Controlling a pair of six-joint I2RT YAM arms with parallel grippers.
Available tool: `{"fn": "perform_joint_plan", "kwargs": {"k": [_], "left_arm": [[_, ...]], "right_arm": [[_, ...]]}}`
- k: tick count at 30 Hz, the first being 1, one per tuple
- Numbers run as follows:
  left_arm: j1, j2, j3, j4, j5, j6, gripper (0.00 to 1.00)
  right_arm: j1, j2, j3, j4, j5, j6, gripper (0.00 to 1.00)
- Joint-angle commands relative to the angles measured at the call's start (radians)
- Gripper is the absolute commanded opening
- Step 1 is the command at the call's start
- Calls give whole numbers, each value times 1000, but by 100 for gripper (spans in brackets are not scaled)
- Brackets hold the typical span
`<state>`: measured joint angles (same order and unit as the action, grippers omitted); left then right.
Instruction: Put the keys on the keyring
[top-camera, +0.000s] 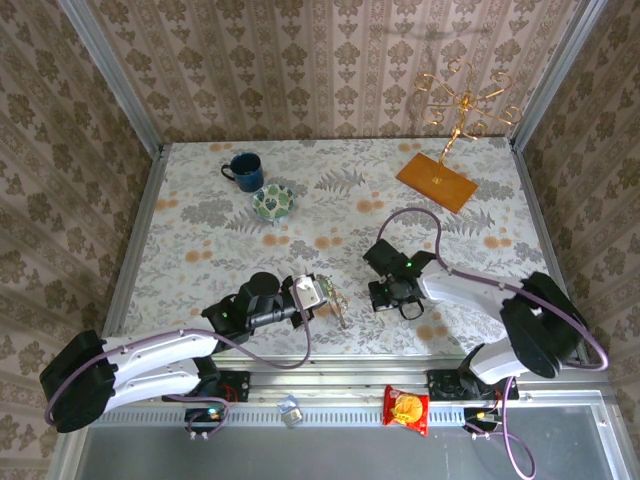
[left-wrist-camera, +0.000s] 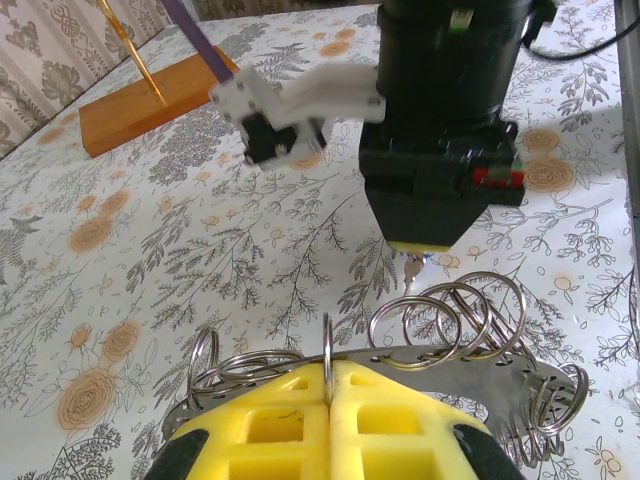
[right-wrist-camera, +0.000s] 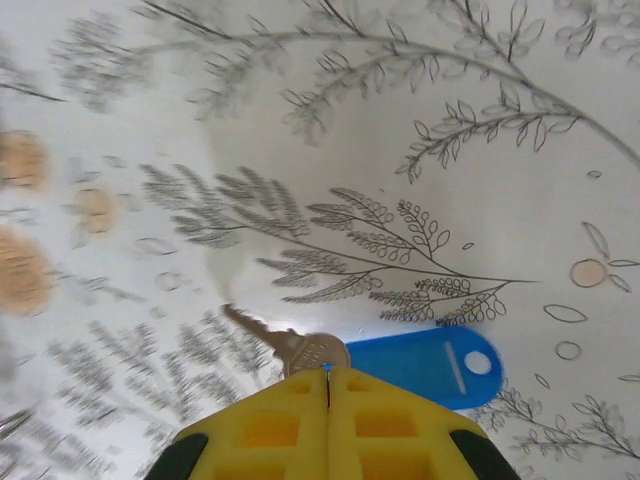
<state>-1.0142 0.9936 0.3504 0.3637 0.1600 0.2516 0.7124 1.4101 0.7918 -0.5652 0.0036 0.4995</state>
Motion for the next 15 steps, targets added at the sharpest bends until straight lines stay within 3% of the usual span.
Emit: {"fn": "perform_joint_plan", "kwargs": {"k": [1, 8, 15], "left_arm": [[-5, -9, 50, -6, -4, -36, 0], [-5, -3, 82, -29, -20, -115, 0], [-8, 7, 117, -67, -44, -191, 0]], "right_arm": [[18, -156, 8, 23, -17, -159, 0], [55, -370, -81, 292, -170, -551, 0], [61, -347, -58, 375, -277, -761, 0]]}}
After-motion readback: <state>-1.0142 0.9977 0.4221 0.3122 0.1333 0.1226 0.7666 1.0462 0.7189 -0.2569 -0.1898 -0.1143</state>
